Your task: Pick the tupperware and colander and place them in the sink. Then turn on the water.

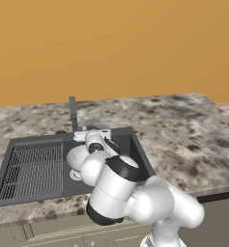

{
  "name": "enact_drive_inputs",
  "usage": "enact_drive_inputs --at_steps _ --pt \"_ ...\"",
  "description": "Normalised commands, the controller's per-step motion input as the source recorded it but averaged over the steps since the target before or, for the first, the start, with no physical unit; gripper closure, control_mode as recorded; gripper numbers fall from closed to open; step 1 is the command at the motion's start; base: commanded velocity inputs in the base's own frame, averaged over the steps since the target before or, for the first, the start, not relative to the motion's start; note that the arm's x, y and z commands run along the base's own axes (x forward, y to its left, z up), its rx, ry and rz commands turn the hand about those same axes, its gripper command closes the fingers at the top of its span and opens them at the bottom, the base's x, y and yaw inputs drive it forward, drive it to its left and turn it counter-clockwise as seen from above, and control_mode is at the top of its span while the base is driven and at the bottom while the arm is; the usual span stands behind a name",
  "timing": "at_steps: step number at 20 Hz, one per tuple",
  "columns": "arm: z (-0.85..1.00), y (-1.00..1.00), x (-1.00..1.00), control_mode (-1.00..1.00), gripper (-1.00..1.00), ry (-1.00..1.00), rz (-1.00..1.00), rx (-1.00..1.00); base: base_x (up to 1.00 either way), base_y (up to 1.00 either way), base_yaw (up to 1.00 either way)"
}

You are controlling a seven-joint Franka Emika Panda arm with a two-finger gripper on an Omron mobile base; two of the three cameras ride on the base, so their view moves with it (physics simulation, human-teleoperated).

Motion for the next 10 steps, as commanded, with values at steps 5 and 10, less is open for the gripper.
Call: enact_drive_inputs --at_steps 5,10 --pt "-0.05 0.00 0.23 -1.00 -1.00 0.00 0.00 0.00 0.00 0.00 0.00" --pt "-0.07 0.00 0.30 -1.00 -1.00 0.00 0.00 0.00 0.00 0.00 0.00"
